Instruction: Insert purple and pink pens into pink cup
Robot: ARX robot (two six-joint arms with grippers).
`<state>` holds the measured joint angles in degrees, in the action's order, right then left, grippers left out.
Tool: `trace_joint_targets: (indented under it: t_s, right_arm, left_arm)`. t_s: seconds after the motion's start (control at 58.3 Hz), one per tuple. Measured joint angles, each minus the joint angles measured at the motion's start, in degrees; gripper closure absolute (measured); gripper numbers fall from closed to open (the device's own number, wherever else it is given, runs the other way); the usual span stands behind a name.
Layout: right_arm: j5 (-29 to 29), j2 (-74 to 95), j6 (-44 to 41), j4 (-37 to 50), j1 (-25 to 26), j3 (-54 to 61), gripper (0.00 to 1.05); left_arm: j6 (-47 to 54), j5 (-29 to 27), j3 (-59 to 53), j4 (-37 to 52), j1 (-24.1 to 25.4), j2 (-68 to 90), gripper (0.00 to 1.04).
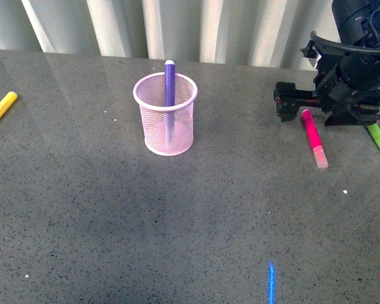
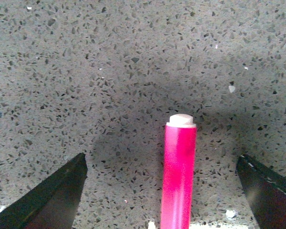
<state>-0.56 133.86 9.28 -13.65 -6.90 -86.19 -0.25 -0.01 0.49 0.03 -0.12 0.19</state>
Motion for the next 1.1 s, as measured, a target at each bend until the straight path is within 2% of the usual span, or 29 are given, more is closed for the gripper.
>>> trace_joint_targets:
  t_s: [0.377,0.515,0.841,0.978,1.098]
  right_arm:
    - [-0.92,0.07,0.02,1.20,0.46,1.14,0.70]
    - [-0.44,-0.15,0.13,2.93,0.55,1.97,0.92]
    - [1.55,-1.62,0.35,6.38,0.76,5.03,0.93]
    - [1.33,-2.86,0.66,10.12,0.76,7.96,0.93]
    - [-1.16,-5.60,-0.15,16.63,0.79,12.74,0.93]
  left_arm:
    - [0.00,0.00,0.00,0.00,0.00,0.00,0.07]
    - [0.00,0.00,0.00,0.00,0.00,0.00,0.07]
    - [0.00,0.00,0.00,0.00,0.00,0.00,0.07]
    - [0.00,0.00,0.00,0.00,0.00,0.00,0.07]
    - [0.00,0.00,0.00,0.00,0.00,0.00,0.07]
